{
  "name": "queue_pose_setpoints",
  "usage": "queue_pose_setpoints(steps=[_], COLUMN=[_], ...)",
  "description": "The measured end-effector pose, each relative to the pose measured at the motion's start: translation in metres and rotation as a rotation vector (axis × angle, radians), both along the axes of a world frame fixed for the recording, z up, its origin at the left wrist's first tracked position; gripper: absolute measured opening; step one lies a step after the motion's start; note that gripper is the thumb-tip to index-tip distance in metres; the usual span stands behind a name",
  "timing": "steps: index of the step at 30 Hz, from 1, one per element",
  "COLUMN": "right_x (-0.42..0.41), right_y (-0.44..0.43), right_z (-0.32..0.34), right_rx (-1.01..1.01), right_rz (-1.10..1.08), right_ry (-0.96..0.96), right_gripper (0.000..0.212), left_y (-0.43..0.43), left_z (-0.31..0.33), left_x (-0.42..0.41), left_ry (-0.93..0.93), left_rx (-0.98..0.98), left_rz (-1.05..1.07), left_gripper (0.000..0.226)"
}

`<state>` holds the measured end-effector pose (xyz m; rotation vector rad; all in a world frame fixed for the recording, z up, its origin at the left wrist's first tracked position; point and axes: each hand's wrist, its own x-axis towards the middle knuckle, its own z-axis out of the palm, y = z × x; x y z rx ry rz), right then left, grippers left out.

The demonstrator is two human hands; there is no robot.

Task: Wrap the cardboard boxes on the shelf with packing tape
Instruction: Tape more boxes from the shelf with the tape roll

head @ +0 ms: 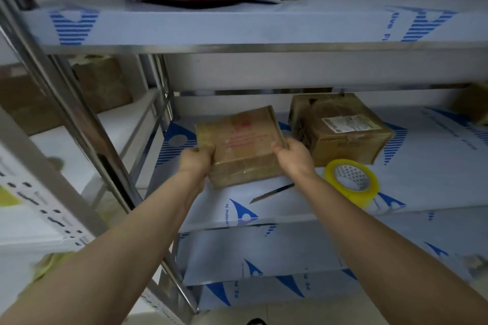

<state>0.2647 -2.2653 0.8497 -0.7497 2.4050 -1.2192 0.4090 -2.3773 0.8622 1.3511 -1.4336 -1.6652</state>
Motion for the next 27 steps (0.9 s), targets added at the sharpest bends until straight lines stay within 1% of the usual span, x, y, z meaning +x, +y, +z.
queue_pose_setpoints(steps=[1, 3, 5, 7, 11, 13, 16, 19, 22, 24, 25, 27], right_x=[0.003, 0.007, 0.009, 0.010, 0.008, 0.005, -0.006, -0.020, -0.034, -0.047, -0.054, -0.072], right_y=[0.007, 0.021, 0.039, 0.060, 0.117, 0.148, 0.191, 0.232, 0.277, 0.312, 0.330, 0.366], right_z=[0.009, 0.023, 0.031, 0.034, 0.029, 0.026, 0.018, 0.018, 0.023, 0.024, 0.025, 0.024], right_rx=[-0.058, -0.170, -0.266, -0.338, -0.404, -0.432, -0.524, -0.584, -0.656, -0.707, -0.712, -0.704], right_rz=[-0.039, -0.119, -0.218, -0.338, -0.579, -0.658, -0.763, -0.862, -0.870, -0.896, -0.900, -0.893], right_ry=[0.033, 0.091, 0.117, 0.115, 0.150, 0.141, 0.015, -0.110, -0.234, -0.347, -0.384, -0.432], right_gripper=[0.033, 0.029, 0.026, 0.022, 0.025, 0.027, 0.025, 0.044, 0.057, 0.068, 0.070, 0.072], left_y=[0.001, 0.010, 0.022, 0.034, 0.070, 0.092, 0.127, 0.162, 0.198, 0.223, 0.238, 0.269], left_z=[0.007, 0.022, 0.033, 0.035, 0.026, 0.022, 0.022, 0.022, 0.020, 0.019, 0.021, 0.022], left_x=[-0.002, -0.010, -0.020, -0.032, -0.059, -0.073, -0.090, -0.105, -0.130, -0.152, -0.163, -0.187], left_ry=[0.057, 0.160, 0.236, 0.275, 0.316, 0.379, 0.459, 0.469, 0.469, 0.450, 0.414, 0.369], left_rx=[-0.021, -0.072, -0.123, -0.198, -0.337, -0.366, -0.336, -0.316, -0.301, -0.250, -0.229, -0.117], left_rz=[-0.020, -0.068, -0.134, -0.218, -0.403, -0.491, -0.596, -0.726, -0.840, -0.868, -0.868, -0.850], left_gripper=[0.018, 0.007, 0.004, 0.009, 0.033, 0.029, 0.023, 0.030, 0.038, 0.040, 0.039, 0.042])
